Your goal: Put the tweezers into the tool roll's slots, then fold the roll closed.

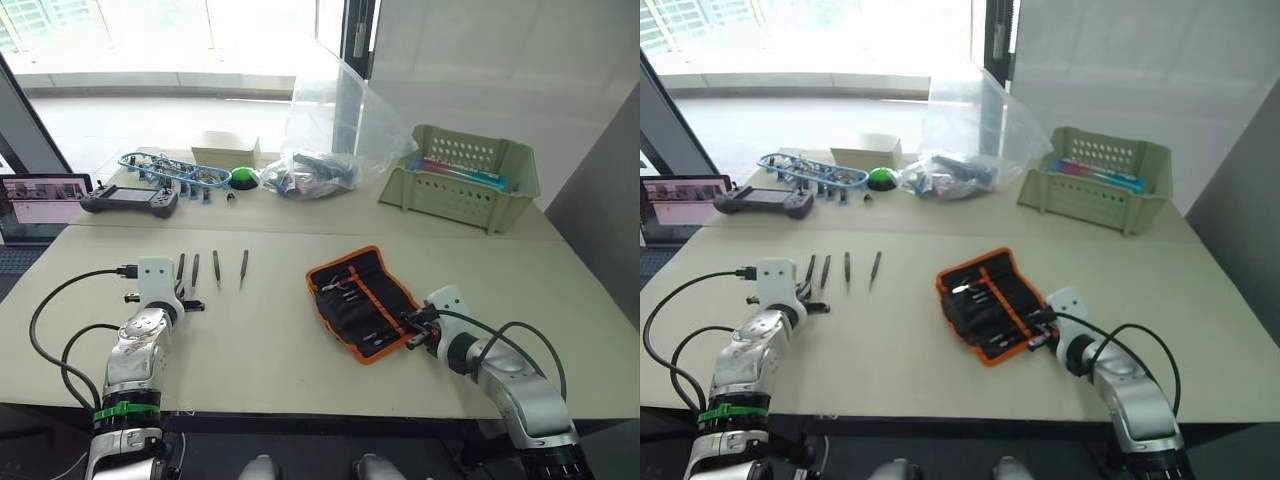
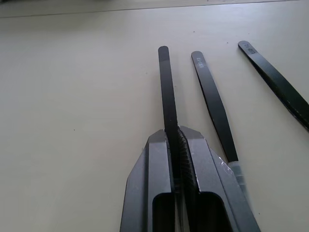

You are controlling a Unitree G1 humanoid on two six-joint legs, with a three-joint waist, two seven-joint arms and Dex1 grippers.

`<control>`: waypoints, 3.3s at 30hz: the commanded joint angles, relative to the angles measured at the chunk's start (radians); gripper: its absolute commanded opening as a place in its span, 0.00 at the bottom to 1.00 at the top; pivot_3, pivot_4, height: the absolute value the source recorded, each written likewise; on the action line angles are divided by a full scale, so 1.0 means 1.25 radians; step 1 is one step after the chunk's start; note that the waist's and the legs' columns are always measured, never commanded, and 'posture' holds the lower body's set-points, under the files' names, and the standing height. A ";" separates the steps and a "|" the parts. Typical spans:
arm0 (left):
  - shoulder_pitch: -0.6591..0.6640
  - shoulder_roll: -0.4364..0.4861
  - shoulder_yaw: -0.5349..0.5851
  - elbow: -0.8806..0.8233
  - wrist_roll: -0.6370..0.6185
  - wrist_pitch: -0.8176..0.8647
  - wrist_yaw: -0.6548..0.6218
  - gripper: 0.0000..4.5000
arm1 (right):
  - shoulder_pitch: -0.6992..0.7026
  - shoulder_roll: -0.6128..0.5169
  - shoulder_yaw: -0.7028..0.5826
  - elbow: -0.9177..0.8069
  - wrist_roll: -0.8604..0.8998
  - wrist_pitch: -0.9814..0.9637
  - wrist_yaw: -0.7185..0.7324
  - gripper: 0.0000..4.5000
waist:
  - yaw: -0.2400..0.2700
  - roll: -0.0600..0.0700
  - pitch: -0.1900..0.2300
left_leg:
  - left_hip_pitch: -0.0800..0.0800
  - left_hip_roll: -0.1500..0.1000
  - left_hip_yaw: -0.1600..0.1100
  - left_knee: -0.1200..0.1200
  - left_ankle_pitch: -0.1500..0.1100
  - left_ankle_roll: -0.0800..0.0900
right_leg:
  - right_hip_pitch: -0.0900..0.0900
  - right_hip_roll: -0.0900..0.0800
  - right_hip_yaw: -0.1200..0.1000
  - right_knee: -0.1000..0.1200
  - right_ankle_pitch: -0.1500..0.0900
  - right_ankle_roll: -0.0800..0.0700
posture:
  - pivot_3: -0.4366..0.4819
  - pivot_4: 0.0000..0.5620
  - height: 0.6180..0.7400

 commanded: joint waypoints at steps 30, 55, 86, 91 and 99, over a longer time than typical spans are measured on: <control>-0.392 0.143 -0.580 -0.232 -0.172 0.449 -0.560 0.01 | 0.129 0.029 0.050 -0.027 -0.011 0.057 -0.044 0.00 | 0.000 -0.001 0.000 | -0.001 -0.001 -0.002 0.000 0.000 0.001 | 0.001 0.001 0.000 -0.002 -0.004 0.002 | 0.48 0.27 1.00; -0.466 -0.013 -0.702 -0.032 0.004 0.399 -0.532 0.01 | 0.132 0.061 0.057 -0.055 -0.008 0.087 -0.100 0.00 | -0.003 -0.002 0.000 | 0.000 -0.001 -0.003 0.000 0.000 0.001 | 0.002 0.002 0.000 0.000 -0.005 0.001 | 0.48 0.27 1.00; -0.491 -0.274 -0.619 0.454 0.159 -0.042 -0.487 0.01 | 0.139 0.069 0.060 -0.091 -0.001 0.102 -0.109 0.00 | 0.003 -0.003 -0.002 | 0.008 -0.003 -0.005 0.001 0.000 0.001 | 0.014 0.001 0.000 -0.003 -0.008 -0.003 | 0.48 0.27 1.00; -0.481 -0.235 -0.596 0.359 0.152 0.005 -0.538 0.30 | 0.133 0.075 0.056 -0.079 -0.005 0.099 -0.116 0.00 | -0.002 -0.002 -0.002 | 0.007 -0.003 -0.006 0.001 0.000 0.001 | 0.014 0.001 0.000 -0.003 -0.007 -0.003 | 0.48 0.27 1.00; -0.418 -0.098 -0.529 -0.007 0.079 0.222 -0.625 0.89 | 0.115 0.077 0.056 -0.053 -0.009 0.106 -0.119 0.00 | -0.022 -0.001 -0.001 | 0.006 -0.002 -0.008 0.000 0.000 0.001 | 0.012 0.003 0.001 -0.001 -0.006 0.001 | 0.48 0.27 1.00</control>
